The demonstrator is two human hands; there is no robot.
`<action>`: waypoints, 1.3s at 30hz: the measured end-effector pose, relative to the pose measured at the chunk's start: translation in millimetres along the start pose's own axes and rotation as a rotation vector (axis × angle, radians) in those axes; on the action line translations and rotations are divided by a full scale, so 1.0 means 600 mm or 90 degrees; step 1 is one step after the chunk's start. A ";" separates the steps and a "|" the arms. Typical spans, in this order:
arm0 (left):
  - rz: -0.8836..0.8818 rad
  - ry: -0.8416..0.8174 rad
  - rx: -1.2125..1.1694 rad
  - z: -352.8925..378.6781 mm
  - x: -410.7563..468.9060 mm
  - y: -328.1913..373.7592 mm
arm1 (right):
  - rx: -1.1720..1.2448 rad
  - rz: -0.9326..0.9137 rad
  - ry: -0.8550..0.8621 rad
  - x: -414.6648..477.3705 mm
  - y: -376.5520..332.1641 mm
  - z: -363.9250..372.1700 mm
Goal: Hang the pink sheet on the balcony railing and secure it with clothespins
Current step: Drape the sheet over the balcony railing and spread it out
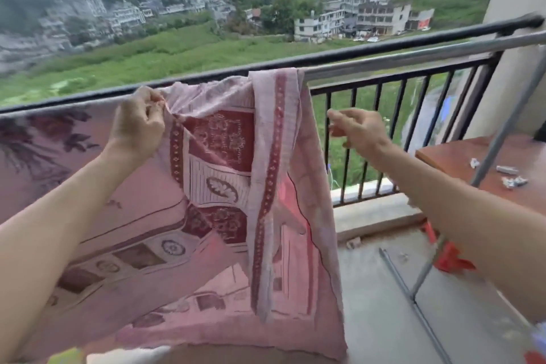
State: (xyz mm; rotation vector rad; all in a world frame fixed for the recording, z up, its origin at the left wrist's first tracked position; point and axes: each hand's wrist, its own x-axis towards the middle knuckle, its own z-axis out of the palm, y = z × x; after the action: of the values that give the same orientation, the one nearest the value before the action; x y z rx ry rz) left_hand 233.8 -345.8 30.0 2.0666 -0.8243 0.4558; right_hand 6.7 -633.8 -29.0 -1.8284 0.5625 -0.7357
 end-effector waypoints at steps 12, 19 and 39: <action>0.026 -0.404 0.189 -0.066 -0.056 -0.020 | 0.138 0.142 -0.039 0.098 -0.136 0.163; 0.132 -0.051 0.195 -0.102 0.068 0.004 | 0.109 0.053 0.104 0.103 -0.180 0.142; 0.325 -0.241 0.171 0.131 0.098 0.124 | -0.230 0.386 0.283 -0.035 0.127 -0.178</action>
State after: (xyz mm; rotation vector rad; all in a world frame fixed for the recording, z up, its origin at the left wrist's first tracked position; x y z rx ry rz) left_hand 225.7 -464.7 61.3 2.2121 -1.6103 0.4727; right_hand -86.9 -715.5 -76.0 -1.6664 1.5441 -0.6396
